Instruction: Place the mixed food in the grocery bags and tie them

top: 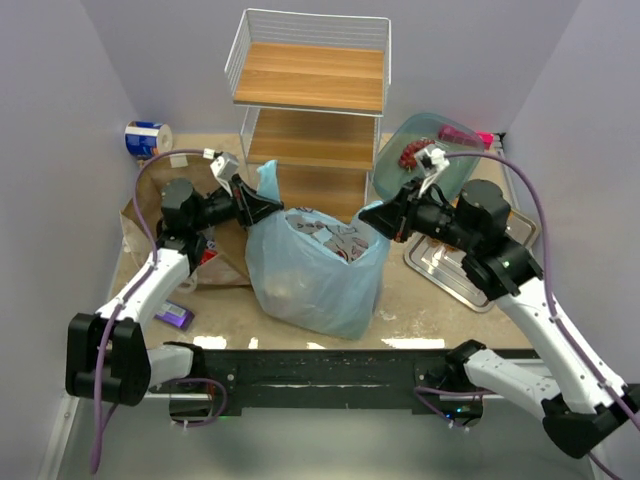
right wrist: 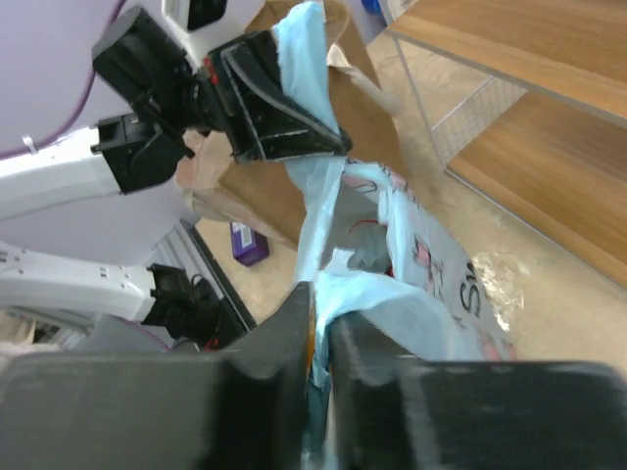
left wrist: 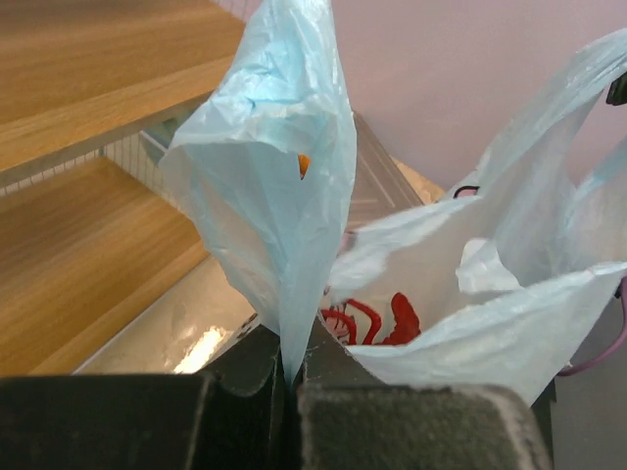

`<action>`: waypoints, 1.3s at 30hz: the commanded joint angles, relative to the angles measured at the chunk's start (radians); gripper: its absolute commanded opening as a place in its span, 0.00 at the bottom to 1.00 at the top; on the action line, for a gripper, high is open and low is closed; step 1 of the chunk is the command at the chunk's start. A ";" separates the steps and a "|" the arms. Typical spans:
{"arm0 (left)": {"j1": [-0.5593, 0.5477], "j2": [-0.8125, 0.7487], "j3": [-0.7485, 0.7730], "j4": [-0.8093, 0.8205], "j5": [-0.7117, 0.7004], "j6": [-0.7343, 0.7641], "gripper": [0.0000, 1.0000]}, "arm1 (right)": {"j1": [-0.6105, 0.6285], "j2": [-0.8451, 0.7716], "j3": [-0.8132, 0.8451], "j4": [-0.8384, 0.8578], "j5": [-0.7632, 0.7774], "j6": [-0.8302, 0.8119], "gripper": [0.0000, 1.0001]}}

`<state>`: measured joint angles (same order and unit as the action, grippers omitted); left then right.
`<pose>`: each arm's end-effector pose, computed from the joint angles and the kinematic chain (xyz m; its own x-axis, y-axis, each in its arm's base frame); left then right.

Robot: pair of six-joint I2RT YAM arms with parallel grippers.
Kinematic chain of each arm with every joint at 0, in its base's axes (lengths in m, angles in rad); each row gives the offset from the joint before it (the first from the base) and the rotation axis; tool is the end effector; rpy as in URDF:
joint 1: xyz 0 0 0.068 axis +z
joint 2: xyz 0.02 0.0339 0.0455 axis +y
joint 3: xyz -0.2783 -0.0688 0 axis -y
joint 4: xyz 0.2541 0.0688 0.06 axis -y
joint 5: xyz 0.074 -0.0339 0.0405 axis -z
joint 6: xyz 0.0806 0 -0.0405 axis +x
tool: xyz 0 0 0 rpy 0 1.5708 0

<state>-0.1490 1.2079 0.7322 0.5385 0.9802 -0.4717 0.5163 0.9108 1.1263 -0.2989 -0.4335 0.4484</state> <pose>0.2800 -0.1097 0.3181 -0.3548 -0.2026 -0.9127 0.8321 0.3767 -0.4071 0.1845 0.1437 0.4340 -0.4173 0.2155 -0.8828 -0.7003 0.5428 0.4635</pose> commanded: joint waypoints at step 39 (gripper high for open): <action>0.028 0.001 0.081 -0.132 0.103 0.159 0.00 | -0.199 0.094 0.006 0.112 -0.599 -0.631 0.99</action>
<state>-0.1310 1.2324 0.8051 0.3676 1.0664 -0.3187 0.3313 1.0229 1.1366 -0.2501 -0.8574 -0.1772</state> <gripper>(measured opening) 0.018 0.986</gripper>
